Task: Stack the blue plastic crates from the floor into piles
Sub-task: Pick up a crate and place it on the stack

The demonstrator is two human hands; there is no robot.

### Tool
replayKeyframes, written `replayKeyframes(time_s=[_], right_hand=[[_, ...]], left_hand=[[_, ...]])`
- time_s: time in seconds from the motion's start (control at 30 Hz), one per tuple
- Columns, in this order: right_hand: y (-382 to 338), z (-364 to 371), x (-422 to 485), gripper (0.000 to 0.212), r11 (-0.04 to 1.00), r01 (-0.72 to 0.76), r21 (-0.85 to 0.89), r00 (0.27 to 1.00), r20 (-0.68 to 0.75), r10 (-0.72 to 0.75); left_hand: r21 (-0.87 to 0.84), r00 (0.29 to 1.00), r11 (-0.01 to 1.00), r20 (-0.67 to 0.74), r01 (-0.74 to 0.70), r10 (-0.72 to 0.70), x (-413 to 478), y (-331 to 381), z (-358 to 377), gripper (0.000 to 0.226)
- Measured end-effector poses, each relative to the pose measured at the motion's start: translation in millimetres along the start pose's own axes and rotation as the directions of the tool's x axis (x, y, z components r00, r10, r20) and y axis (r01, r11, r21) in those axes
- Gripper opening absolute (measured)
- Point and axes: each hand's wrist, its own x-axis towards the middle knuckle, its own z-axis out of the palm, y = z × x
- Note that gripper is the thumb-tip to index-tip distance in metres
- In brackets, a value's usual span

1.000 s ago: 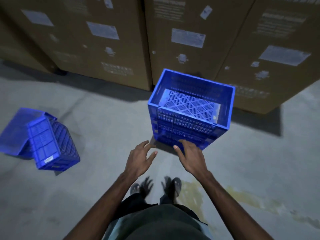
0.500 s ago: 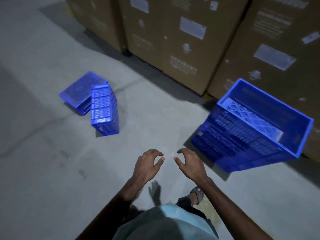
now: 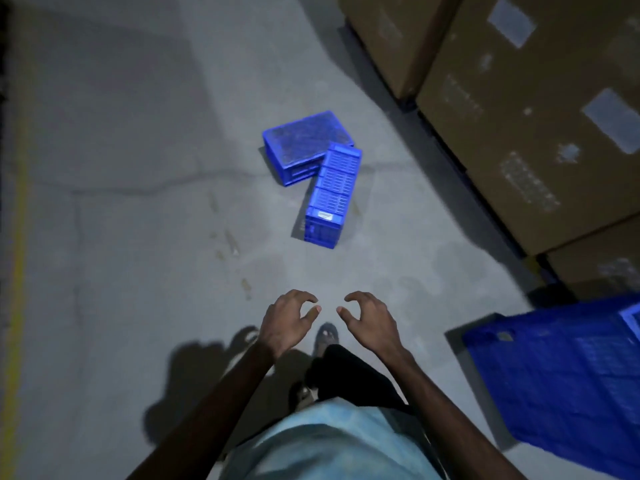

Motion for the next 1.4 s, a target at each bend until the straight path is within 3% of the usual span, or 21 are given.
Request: replayKeyframes(time_s=[0.2,0.43,0.6,0.8,0.9,1.1,1.23,1.4], right_hand=[[-91,31,112,0.036,0.996,0.084,-0.022,0.993,0.09,-0.082],[-221,57,260,0.032,0.991,0.082,0.106,0.991,0.092,-0.092],[-310,64,358,0.033,0.986,0.138,0.095,0.978,0.142,-0.15],[-395,64,476,0.035,0.981,0.192,0.041,0.959,0.205,-0.196],[-429,66,539,0.034,0.986,0.167,0.011,0.963,0.212,-0.165],[-502,61,679,0.03,0.997,0.061,0.043,0.988,0.14,-0.067],[-553,35,766,0.032,0.997,-0.063,0.049,0.994,0.093,0.058],[-607,2,865,0.036,0.988,-0.115,0.108,0.993,0.003,0.115]], left_hand=[[-0.108,0.988,0.985,-0.06,0.134,-0.141,58,-74,-85,0.046],[-0.15,0.96,0.963,-0.136,0.226,-0.246,168,-140,-197,0.058],[-0.126,0.96,0.964,-0.125,0.233,-0.249,252,-171,-286,0.042],[-0.165,0.961,0.955,-0.084,0.246,-0.263,352,-242,-374,0.041],[-0.201,0.956,0.938,-0.018,0.283,-0.293,419,-295,-403,0.039],[-0.154,0.961,0.95,0.099,0.271,-0.258,566,-337,-522,0.056],[-0.122,0.967,0.963,0.121,0.241,-0.226,664,-343,-614,0.049],[-0.074,0.977,0.985,0.157,0.154,-0.141,779,-342,-692,0.039]])
